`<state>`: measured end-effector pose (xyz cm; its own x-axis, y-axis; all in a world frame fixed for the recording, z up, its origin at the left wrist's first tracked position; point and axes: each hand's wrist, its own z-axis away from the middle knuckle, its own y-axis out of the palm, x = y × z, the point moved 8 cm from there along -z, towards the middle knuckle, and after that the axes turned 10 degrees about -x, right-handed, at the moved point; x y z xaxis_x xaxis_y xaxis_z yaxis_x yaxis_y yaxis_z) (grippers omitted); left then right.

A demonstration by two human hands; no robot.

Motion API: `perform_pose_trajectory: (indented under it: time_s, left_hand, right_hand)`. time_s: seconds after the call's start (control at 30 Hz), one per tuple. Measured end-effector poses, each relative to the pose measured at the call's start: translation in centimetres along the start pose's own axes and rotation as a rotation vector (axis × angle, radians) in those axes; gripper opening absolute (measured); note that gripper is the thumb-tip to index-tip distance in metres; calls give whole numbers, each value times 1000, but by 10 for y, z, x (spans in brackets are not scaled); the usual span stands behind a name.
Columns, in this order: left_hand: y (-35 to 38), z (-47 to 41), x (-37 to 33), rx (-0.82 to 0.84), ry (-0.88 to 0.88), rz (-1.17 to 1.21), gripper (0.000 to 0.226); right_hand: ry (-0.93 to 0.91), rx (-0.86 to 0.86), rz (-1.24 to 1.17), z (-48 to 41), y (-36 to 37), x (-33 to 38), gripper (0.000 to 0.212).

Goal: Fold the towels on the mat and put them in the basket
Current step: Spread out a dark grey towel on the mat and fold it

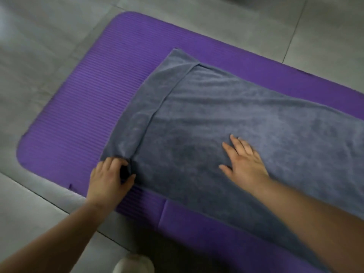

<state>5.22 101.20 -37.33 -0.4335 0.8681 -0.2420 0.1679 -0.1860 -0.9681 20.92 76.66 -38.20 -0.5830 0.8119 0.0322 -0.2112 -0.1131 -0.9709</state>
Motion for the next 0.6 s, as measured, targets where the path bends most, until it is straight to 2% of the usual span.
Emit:
perform_pose_trajectory:
  time_s: [0.07,0.17,0.23,0.3,0.5,0.6]
  left_hand:
    - [2,-4,3,24,65,-6,22]
    - [-8,-11,0,48,135,14,17]
    - [-18,-12,-6,29,216,5,25]
    - [-23,-13,-6,8,280,43,34]
    - [-27,-55,14,-42,136,158,45]
    - [-27,-100,1,-61,123,190,53]
  right_hand:
    - [-16,-112,-22,7,3,-5,59]
    - [-44,-219,-35,18,8,-16,54]
    - [-33,-305,-54,17,2,-19,50]
    - [3,-299,-77,13,-2,-21,57]
    - [66,-322,-85,-12,0,-21,76]
    - [113,-318,-66,-23,7,-24,78]
